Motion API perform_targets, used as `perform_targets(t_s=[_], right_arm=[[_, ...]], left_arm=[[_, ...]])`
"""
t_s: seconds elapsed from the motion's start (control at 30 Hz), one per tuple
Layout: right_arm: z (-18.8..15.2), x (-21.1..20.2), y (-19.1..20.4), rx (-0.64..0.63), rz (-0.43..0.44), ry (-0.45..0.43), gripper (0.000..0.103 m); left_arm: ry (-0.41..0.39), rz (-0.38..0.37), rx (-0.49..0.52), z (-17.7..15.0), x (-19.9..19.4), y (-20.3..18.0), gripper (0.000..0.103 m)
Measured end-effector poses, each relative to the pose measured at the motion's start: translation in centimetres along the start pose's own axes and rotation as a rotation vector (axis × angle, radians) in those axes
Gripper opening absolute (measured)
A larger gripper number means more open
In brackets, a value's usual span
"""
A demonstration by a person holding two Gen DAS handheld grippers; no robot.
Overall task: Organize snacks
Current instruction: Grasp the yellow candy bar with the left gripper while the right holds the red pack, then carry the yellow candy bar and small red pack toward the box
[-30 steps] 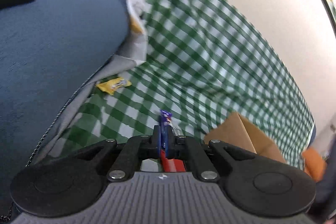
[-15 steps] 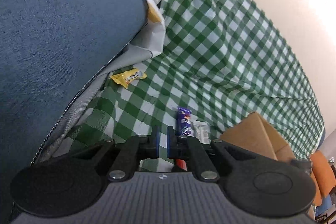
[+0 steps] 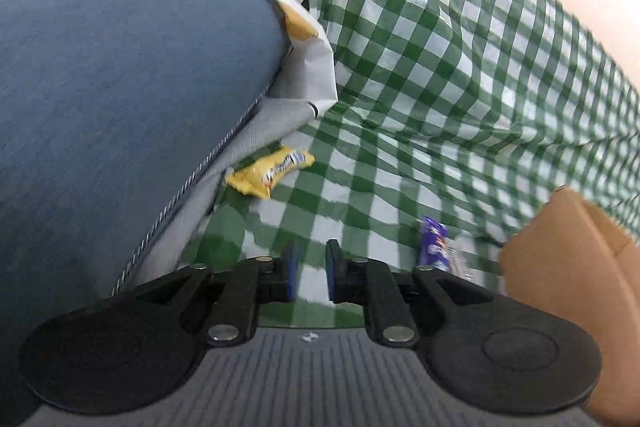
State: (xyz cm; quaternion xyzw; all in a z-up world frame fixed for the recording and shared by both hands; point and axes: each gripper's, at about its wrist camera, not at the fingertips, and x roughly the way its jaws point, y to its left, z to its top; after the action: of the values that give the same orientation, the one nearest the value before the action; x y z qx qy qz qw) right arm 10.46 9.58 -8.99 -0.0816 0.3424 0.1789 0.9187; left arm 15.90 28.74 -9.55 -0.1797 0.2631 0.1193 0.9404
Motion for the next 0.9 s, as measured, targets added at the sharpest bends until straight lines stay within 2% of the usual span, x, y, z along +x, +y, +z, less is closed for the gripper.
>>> perform_targets(t_s=[0.03,0.1,0.13,0.2,0.37,0.47,0.57,0.6,0.67,0.77,0.9], right_arm=[[-0.2,0.3,-0.1,0.001,-0.004,0.004,0.046],[-0.4,0.9,-0.3,0.018,-0.011,0.008,0.05],[-0.4,1.2,-0.4,0.03,-0.013,0.011,0.059],[-0.6,1.8,-0.5,0.03,-0.029,0.01,0.068],[-0.7,2.2,-0.8,0.04,-0.015,-0.003,0.066],[-0.8,2.2,-0.8,0.034,-0.008,-0.01,0.064],[-0.7,2.3,-0.9,0.034,0.02,-0.011,0.056],[-0.7,2.2,-0.8,0.028,0.025,-0.012,0.051],[-0.6,2.1,-0.5,0.01,0.034,-0.016,0.048],[-0.6,2.0,-0.6,0.019,0.046,-0.013,0.046],[-0.3,1.5,-0.8,0.031,0.046,-0.021,0.045]], left_arm=[[-0.016,0.019,0.024,0.1,0.3,-0.3,0.036],[-0.046,0.064,0.072,0.4,1.1,-0.8,0.047],[-0.059,0.086,0.095,0.5,1.7,-1.0,0.05],[-0.076,0.122,0.122,0.8,2.8,-1.3,0.051],[-0.086,0.213,0.168,2.2,5.9,-2.0,0.058],[-0.05,0.255,0.201,3.0,8.3,-2.5,0.058],[-0.024,0.279,0.223,3.4,9.9,-2.8,0.058],[-0.005,0.28,0.23,3.5,10.3,-2.8,0.055],[0.054,0.274,0.232,3.4,11.0,-2.5,0.021],[0.072,0.246,0.203,3.3,10.0,-1.9,0.018],[0.076,0.168,0.161,3.1,6.1,-2.0,0.018]])
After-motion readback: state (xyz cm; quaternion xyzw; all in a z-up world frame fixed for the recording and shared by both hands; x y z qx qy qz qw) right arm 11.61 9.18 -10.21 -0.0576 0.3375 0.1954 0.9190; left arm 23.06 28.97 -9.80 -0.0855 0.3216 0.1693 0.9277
